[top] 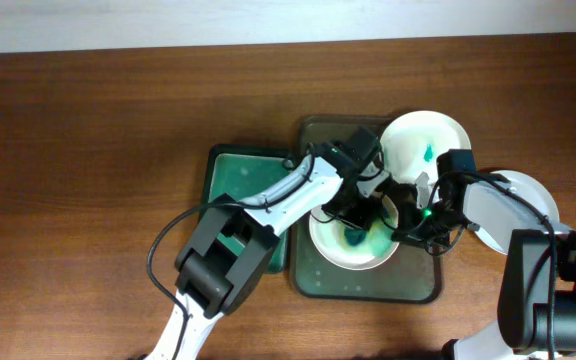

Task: Clean dirty plates on tray and stack at the side
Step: 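Scrub the center plate with the sponge using the left gripper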

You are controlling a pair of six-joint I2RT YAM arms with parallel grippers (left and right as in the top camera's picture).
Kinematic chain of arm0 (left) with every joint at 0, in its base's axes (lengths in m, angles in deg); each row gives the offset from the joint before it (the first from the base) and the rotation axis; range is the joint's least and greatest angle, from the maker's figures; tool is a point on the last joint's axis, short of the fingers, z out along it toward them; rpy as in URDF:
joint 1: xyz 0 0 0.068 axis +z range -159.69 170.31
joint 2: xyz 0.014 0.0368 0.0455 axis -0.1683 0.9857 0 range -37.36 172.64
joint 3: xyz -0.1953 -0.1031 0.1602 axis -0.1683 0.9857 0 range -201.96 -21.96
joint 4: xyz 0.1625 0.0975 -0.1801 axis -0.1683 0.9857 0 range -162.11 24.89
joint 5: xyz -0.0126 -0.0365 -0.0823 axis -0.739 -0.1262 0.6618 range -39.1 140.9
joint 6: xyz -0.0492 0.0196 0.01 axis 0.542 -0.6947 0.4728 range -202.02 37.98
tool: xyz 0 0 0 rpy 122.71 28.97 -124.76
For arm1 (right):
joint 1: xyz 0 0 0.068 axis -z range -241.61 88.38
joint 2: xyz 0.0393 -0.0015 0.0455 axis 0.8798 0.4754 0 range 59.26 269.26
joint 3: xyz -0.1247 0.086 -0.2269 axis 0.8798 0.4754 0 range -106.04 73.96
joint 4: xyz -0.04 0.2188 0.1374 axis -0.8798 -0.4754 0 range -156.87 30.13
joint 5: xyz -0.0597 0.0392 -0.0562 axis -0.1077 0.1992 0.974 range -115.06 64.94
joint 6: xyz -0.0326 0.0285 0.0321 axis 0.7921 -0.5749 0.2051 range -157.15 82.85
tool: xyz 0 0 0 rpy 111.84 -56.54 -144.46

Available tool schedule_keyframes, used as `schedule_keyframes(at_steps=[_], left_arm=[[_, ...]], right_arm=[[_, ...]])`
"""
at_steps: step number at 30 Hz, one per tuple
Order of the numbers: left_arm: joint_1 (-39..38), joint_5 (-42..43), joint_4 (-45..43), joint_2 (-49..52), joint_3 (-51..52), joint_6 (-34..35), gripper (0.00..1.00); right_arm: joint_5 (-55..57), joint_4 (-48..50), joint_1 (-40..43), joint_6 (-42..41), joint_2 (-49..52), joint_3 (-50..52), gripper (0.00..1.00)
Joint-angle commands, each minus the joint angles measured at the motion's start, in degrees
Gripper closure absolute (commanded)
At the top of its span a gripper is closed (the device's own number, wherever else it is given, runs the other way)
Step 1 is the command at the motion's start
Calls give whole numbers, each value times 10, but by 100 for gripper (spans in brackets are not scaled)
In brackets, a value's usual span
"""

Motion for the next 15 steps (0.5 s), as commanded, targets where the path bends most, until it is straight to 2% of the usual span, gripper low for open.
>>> schedule_keyframes(at_steps=[1,6,10,13,15], left_arm=[[-16,82,57,18,-3,-65,100],[5,49,105,18,-3,-49,100],[61,-179,117,13,-4,126,100],[74,-266,104,-9,-4,197,100],[69,-298,97,-30,-4,216,100]], right_arm=[[12,21,-5,-3,9,7,96],[12,21,-5,-3,9,7,96],[12,21,-5,-3,9,7,96],[13,23,-5,-2,9,7,96],[13,24,-5,-3,9,7,96]])
